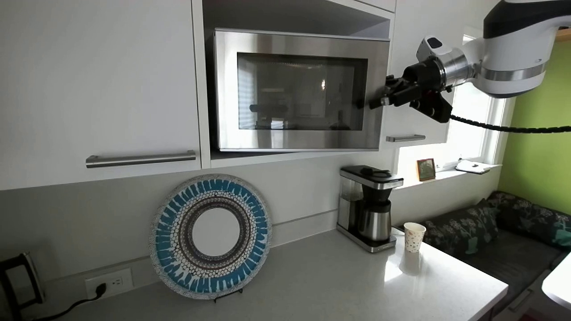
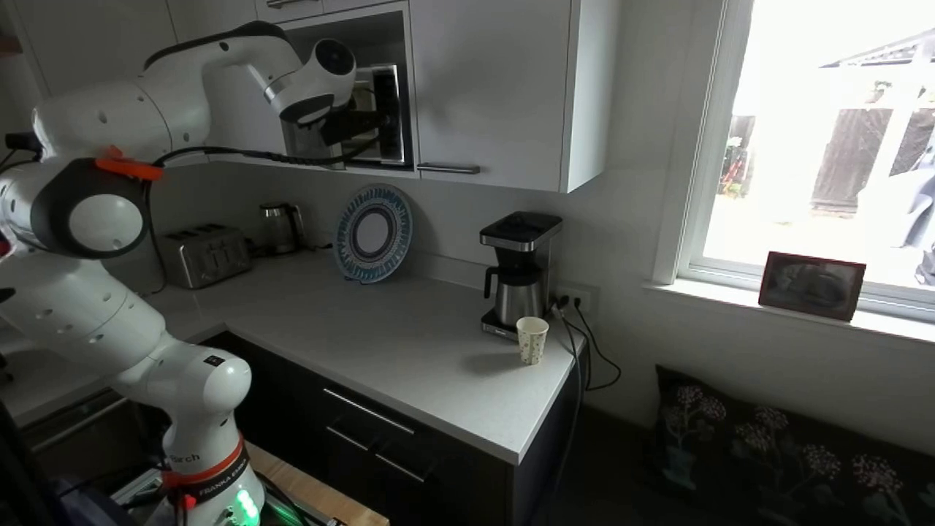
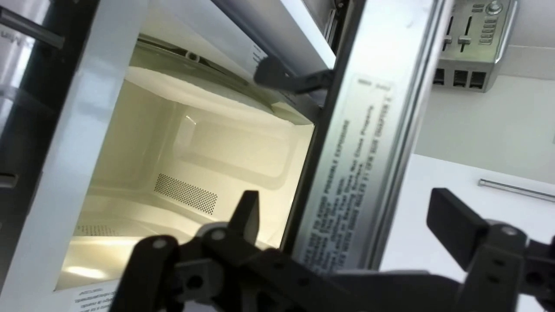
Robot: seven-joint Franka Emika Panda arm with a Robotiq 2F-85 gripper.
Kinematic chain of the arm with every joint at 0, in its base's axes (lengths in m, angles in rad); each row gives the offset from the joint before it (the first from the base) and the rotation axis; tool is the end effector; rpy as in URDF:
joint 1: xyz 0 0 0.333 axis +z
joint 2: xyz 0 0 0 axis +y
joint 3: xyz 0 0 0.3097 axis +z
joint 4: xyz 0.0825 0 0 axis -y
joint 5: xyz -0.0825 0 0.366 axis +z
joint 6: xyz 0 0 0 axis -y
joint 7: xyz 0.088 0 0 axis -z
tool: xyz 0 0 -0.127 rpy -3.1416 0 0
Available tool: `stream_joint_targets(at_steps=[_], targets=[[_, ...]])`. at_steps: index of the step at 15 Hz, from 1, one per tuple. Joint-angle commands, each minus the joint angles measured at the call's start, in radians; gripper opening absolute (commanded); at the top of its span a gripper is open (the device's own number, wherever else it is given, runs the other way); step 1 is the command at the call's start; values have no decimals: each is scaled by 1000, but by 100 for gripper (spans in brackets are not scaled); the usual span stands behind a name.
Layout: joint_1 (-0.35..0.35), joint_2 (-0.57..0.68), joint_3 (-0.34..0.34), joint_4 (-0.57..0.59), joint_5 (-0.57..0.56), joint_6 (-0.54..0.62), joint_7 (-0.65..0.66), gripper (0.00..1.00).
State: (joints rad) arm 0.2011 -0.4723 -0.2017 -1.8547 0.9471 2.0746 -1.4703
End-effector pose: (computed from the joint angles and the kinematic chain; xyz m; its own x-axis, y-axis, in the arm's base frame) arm 0.4234 0.0238 0.7821 -0.0730 0.4617 0.8840 0.8314 -0.4614 0.3097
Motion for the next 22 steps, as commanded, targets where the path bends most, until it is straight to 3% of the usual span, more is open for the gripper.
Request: stream_joint_targets(at_steps=[1,4,7,12,22], targets=[[-44,7,26,7,20,-18,-8,100],[-17,21,22,61,88,-30,4,100],[-37,5,39,97,107,-99,115,100],[-100,-52,91,113,32,-195,327,100],[-95,-85,162,146,-19,-257,506,100]])
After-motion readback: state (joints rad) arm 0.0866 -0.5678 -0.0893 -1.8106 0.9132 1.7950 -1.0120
